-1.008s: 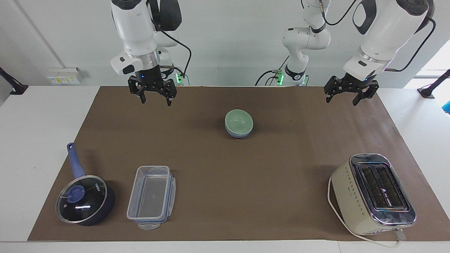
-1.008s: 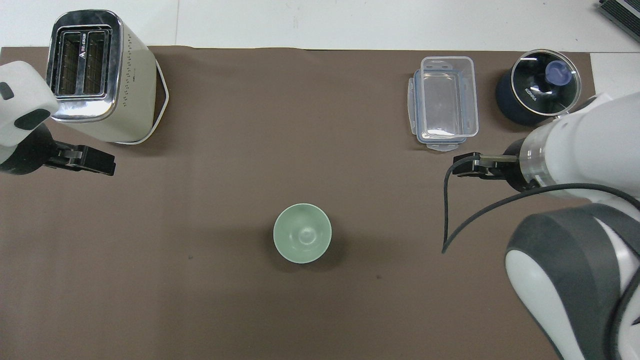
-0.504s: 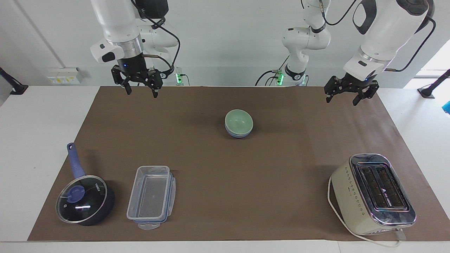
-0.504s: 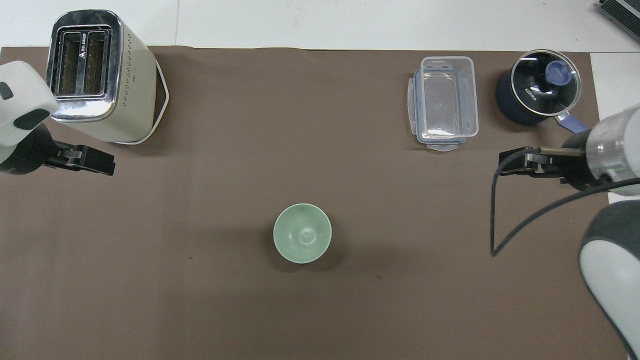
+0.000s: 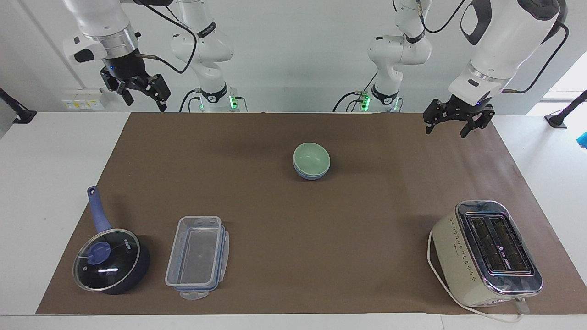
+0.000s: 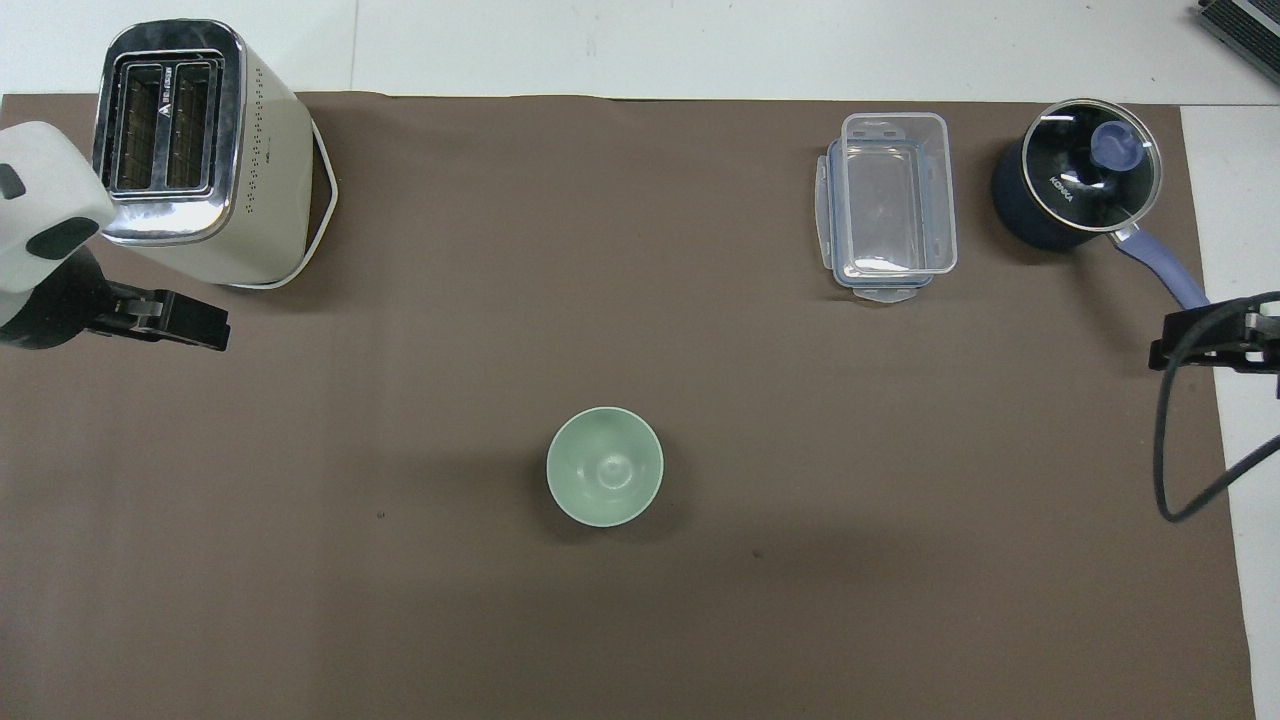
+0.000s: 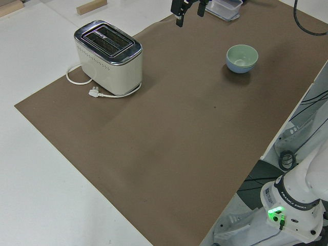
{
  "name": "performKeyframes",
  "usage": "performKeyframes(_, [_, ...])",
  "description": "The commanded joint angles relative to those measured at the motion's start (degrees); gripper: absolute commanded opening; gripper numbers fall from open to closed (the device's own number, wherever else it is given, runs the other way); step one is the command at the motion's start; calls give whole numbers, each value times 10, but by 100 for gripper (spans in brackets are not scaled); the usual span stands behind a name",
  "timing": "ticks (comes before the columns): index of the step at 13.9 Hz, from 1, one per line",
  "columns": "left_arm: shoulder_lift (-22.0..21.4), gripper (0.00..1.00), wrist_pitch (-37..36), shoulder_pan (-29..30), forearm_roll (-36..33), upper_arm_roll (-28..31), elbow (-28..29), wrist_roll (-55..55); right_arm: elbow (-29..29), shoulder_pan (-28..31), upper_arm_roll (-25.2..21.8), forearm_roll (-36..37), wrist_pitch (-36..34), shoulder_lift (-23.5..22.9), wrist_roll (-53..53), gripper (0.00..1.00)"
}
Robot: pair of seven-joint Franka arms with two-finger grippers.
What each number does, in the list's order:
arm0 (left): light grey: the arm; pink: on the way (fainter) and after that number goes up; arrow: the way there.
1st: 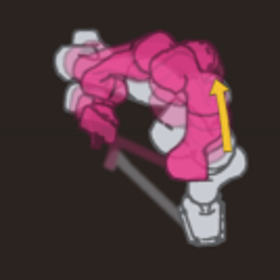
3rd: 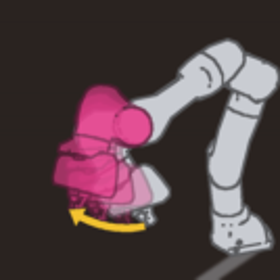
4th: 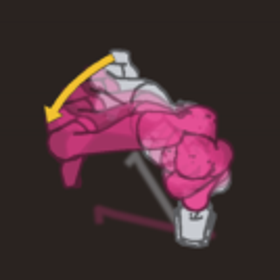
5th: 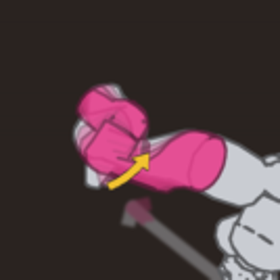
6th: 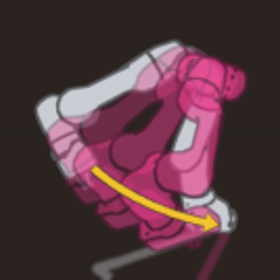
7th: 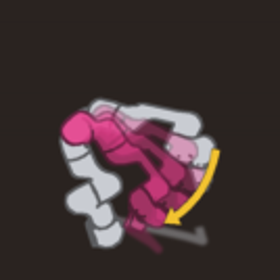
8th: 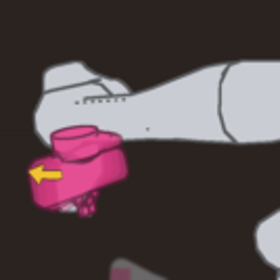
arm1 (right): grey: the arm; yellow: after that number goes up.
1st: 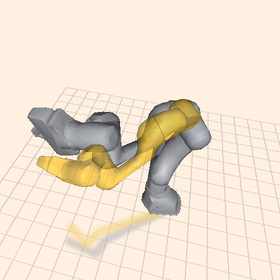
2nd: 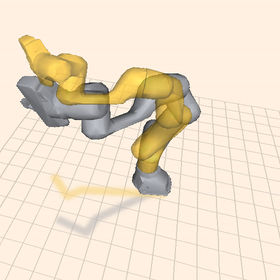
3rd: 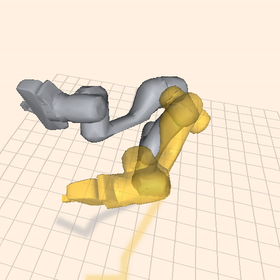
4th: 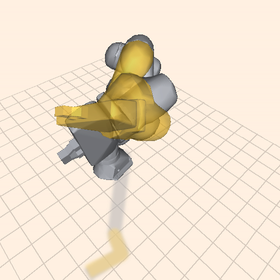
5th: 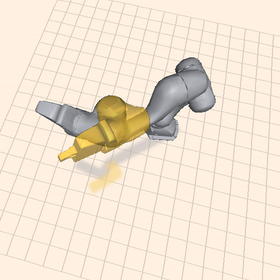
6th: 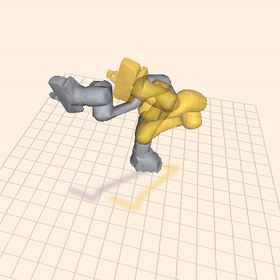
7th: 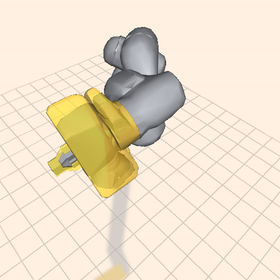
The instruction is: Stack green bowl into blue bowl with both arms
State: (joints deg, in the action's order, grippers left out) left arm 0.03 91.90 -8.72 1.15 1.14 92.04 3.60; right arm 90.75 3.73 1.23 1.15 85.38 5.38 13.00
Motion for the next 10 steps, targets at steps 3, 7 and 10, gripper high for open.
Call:
performKeyframes(3, [-15, 100, 11, 5, -1, -2, 20, 3, 55, -7, -2, -13, 14, 44, -11, 100])
performKeyframes(7, [-15, 100, 11, 5, -1, -2, 20, 3, 55, -7, -1, -14, 12, 44, -12, 100])
performKeyframes(10, [-15, 100, 11, 5, -1, -2, 20, 3, 55, -7, 0, -14, 12, 44, -12, 100])
